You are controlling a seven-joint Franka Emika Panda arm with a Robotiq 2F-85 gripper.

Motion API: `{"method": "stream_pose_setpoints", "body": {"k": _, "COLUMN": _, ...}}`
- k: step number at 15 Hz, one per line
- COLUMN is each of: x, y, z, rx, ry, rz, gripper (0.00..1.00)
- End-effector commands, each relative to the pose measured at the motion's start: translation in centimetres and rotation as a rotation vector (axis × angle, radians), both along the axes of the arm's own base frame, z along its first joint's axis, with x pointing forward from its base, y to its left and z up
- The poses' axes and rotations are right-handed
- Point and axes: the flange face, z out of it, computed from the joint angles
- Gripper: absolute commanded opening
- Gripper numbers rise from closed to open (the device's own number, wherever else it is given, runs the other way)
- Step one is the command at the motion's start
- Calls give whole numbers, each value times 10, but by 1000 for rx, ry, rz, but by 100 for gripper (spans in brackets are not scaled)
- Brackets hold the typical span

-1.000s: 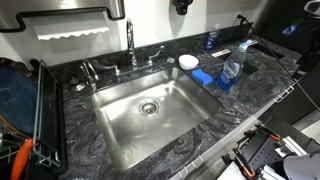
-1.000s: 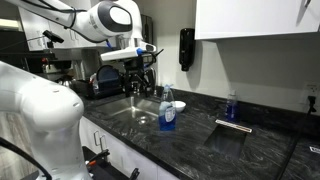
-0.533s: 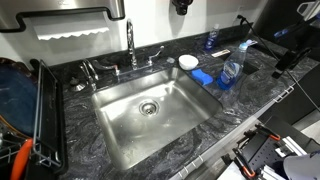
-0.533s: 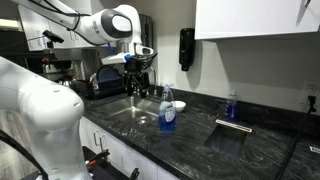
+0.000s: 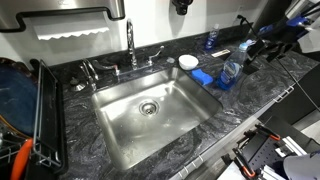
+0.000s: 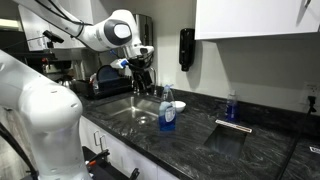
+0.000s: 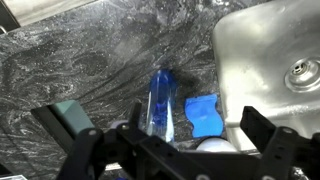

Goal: Pick the soap bottle and put it in the sink

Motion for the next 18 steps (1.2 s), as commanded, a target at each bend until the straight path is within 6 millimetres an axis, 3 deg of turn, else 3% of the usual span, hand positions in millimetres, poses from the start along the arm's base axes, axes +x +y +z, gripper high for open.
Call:
{"method": "stream_pose_setpoints", "body": {"k": 1, "x": 20, "y": -5, "z": -19, "rx": -65, "ry": -41, "rz": -90, "gripper": 100}}
{"method": "stream_pose_setpoints", "body": {"k": 6, "x": 32, "y": -19, "z": -50, "rx": -127, "ry": -24, "rz": -194, "gripper": 100}}
{"method": "stream_pose_setpoints", "body": {"k": 9, "x": 37, "y": -23, "z": -66, "rx": -100, "ry": 11, "rz": -168, "gripper": 100}}
{"method": "stream_pose_setpoints", "body": {"k": 18, "x": 42, "y": -33, "z": -78, "rx": -36, "ry": 33, "rz": -74, "gripper": 100}}
